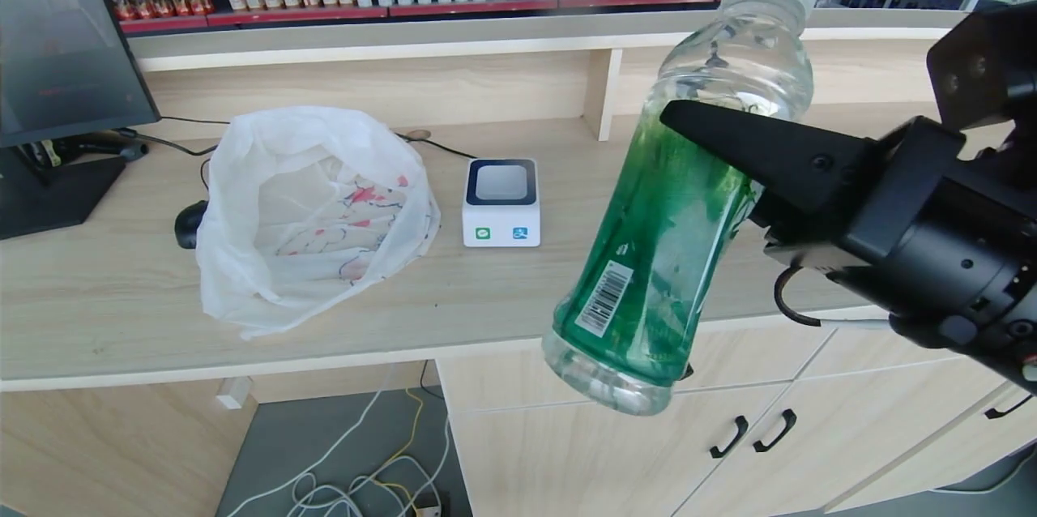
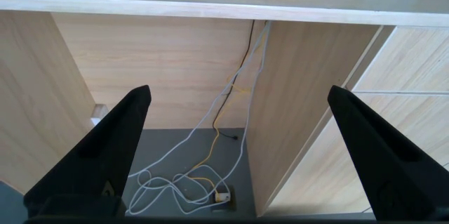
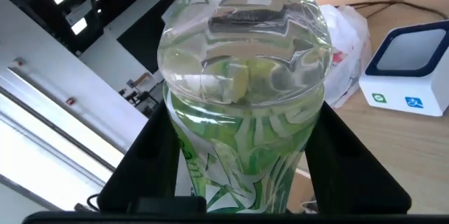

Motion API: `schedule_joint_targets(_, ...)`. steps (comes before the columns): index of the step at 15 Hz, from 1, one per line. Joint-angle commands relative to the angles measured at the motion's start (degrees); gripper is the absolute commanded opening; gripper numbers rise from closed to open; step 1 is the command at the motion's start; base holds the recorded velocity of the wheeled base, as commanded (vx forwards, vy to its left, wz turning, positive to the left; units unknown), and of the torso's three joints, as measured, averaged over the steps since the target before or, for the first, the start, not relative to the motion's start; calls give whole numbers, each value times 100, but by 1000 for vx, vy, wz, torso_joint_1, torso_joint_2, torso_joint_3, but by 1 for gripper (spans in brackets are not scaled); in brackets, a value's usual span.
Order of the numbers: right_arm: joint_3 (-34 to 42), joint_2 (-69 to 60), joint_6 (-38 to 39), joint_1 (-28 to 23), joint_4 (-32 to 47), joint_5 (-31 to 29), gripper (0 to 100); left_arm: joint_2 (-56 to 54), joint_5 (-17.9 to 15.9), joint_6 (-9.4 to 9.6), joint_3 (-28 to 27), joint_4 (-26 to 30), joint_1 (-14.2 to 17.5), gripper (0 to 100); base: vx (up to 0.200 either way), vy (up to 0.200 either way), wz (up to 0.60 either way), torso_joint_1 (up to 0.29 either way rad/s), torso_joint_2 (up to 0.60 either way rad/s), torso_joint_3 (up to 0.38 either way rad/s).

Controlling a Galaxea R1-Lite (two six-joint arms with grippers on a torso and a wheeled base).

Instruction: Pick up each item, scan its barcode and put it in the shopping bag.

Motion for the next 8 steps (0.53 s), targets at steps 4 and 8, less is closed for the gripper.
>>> schedule_joint_targets(4,-126,32,365,2,-15,140,0,0,1,-4,0,0,2,100,0,0,0,0,0,0)
schedule_joint_targets(8,-197,-30,637,-6,-15,210,0,9,1,-4,0,0,2,100,0,0,0,0,0,0)
